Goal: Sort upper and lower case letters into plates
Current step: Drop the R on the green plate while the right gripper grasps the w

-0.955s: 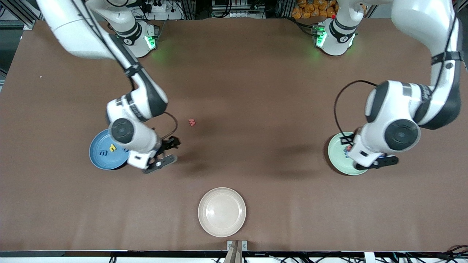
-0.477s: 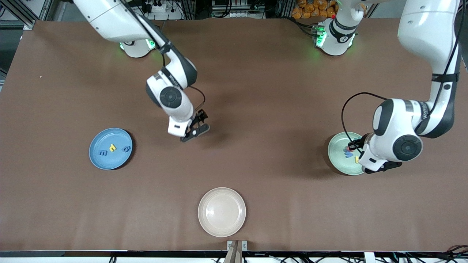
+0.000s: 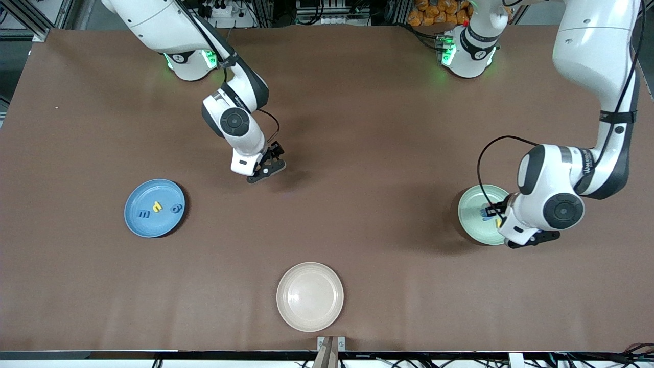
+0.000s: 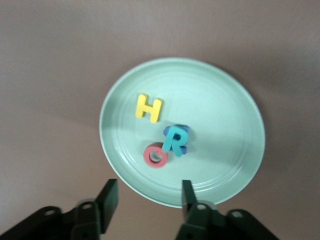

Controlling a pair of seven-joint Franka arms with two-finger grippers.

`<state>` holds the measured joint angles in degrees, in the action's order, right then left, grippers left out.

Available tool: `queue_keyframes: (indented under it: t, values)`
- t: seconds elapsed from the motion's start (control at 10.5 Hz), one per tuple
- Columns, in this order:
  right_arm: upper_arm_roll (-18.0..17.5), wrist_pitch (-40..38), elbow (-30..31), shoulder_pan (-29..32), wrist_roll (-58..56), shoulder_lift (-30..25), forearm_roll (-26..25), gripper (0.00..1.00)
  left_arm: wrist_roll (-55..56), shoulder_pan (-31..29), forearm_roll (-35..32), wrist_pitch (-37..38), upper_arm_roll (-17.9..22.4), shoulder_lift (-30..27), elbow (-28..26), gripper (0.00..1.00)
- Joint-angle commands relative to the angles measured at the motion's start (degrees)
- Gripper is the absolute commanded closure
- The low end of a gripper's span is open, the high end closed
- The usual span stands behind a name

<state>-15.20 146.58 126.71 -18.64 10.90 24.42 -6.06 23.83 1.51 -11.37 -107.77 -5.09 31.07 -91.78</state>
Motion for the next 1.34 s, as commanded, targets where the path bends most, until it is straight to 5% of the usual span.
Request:
queue_keyframes:
  t: [0.0,0.48,0.67,0.76,1.24]
  values:
    - [-0.2,3.6,0.8,0.4,1.8,0.8,-0.6,0.00,-1.4,-0.4,-1.3,3.3,-0.4,-7.6,-0.1,0.00]
    - [0.4,3.8,-0.1,0.0,1.8,1.9,-0.8,0.00,-1.6,0.2,-0.9,14.4,-3.2,-20.1,5.3,0.00]
    - [0.8,4.0,-0.1,-0.1,1.9,2.2,-0.8,0.92,-1.7,0.0,-0.2,15.9,-3.6,-23.9,5.3,0.00]
    - [0.8,4.1,-0.1,-0.2,1.9,2.3,-0.9,1.00,-1.7,0.1,-0.2,16.0,-3.3,-26.0,5.3,0.00]
    - [0.8,2.7,-0.4,0.8,1.9,-0.5,-1.8,1.00,-6.3,-2.4,3.6,16.7,-2.6,-28.8,5.3,0.00]
